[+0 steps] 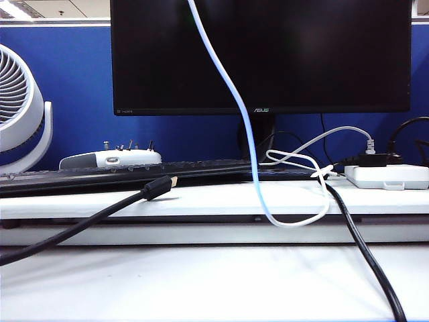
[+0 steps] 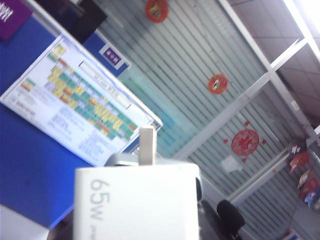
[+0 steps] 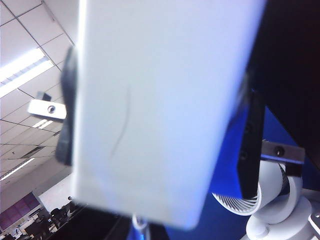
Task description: Pick up the Type-C charging cable and the charging base, insert one end of the Type-C charger into the corresponding slot on the base, and finally place the plugged-in charger back on the table.
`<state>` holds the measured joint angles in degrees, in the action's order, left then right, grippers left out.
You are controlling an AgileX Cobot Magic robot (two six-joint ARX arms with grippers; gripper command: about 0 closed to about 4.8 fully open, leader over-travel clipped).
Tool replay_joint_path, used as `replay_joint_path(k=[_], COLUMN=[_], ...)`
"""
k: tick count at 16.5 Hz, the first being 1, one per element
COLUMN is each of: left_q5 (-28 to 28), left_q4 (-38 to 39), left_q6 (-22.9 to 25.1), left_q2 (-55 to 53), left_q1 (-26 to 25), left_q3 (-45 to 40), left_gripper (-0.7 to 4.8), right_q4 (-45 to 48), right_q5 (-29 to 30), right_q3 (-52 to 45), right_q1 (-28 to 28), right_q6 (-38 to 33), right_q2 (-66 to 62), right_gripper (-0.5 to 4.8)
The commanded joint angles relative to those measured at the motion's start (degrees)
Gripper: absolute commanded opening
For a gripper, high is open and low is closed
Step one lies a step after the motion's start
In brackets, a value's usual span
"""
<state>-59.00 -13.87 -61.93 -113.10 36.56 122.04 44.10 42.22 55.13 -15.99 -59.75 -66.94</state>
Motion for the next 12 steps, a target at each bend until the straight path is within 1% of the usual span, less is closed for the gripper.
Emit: replay_joint_path(k=[1, 7, 12], left_q5=[-1.3, -3.1, -3.1], left_q4=[0.1, 0.1, 0.1], left_q6=[1.8, 2.7, 3.0], left_q2=[0.6, 0.6, 0.6], left_q1=[0.0, -0.5, -1.5], left_q3=[0.3, 0.3, 0.3], left_gripper=[0.17, 0.17, 0.17], right_q4=[0.9, -0.2, -1.1], right_q5=[-0.1, -0.1, -0.1], right_q3=[0.3, 0.3, 0.3], right_q1=[0.0, 0.5, 0.5], right_q6=[-0.2, 0.2, 0.2], right_q2=[0.1, 0.1, 0.1], right_gripper=[-0.01, -0.01, -0.01])
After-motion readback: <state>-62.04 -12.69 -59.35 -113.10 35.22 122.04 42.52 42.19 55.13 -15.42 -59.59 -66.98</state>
